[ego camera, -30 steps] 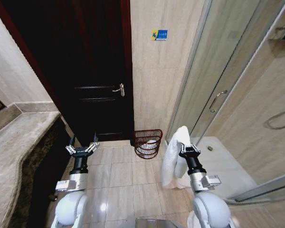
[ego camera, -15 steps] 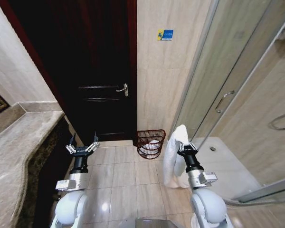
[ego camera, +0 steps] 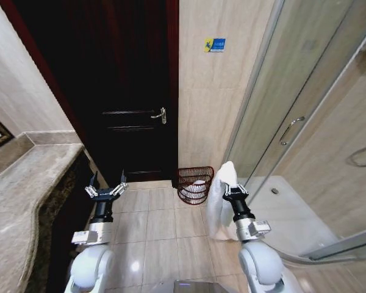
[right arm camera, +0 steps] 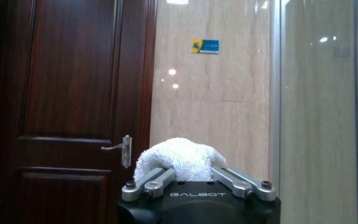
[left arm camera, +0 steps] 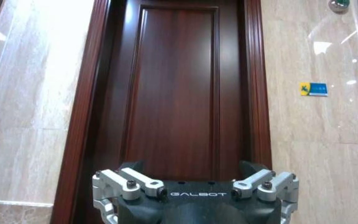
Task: Discard the used towel into the hamper.
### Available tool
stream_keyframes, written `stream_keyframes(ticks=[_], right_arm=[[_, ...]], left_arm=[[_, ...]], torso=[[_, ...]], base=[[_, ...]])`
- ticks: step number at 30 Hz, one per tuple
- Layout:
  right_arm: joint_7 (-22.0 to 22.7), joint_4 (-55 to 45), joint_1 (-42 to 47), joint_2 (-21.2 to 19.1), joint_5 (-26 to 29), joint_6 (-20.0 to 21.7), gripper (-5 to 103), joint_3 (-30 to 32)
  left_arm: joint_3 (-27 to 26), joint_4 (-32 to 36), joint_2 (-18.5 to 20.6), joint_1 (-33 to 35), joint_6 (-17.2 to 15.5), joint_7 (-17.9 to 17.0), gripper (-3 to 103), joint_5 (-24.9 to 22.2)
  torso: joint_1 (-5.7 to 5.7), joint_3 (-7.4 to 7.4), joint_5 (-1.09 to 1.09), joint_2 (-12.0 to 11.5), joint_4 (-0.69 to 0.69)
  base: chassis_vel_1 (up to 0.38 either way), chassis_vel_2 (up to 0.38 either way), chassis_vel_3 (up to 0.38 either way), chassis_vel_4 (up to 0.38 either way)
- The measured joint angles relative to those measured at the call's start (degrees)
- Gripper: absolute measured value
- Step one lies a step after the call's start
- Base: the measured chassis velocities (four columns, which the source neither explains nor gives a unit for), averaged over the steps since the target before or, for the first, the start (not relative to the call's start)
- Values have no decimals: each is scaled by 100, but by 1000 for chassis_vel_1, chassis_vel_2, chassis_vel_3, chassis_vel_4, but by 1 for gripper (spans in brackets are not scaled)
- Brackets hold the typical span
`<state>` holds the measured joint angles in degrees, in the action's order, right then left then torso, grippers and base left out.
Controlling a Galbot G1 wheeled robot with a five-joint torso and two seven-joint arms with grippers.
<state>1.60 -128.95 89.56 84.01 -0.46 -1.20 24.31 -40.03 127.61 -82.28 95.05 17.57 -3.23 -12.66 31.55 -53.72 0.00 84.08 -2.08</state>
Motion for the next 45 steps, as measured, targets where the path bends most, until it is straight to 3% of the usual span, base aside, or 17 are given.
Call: stream_keyframes(ticks=[34, 37, 42, 45], right_arm=[[60, 225, -269, -12, 7, -80, 5, -121], [74, 144, -325, -16, 181, -4, 5, -42], [133, -368, -551, -149, 722, 531, 5, 234], [449, -887, -823, -482, 1173, 1061, 5, 338]], left_arm=[[-11, -99, 22, -58, 2, 32, 100, -43], [-4, -99, 4, -63, -26, 37, 100, -35], [8, -204, -15, -91, -79, 60, 100, 29], [12, -221, -50, -54, -94, 77, 100, 51]], torso=[[1, 0, 0, 0, 1], [3, -1, 0, -1, 0], [3, -1, 1, -1, 1], [0, 0, 1, 0, 1]], base=[[-56, 96, 50, -93], [-64, 87, 63, -90], [-34, 20, 28, -20], [0, 0, 0, 0]])
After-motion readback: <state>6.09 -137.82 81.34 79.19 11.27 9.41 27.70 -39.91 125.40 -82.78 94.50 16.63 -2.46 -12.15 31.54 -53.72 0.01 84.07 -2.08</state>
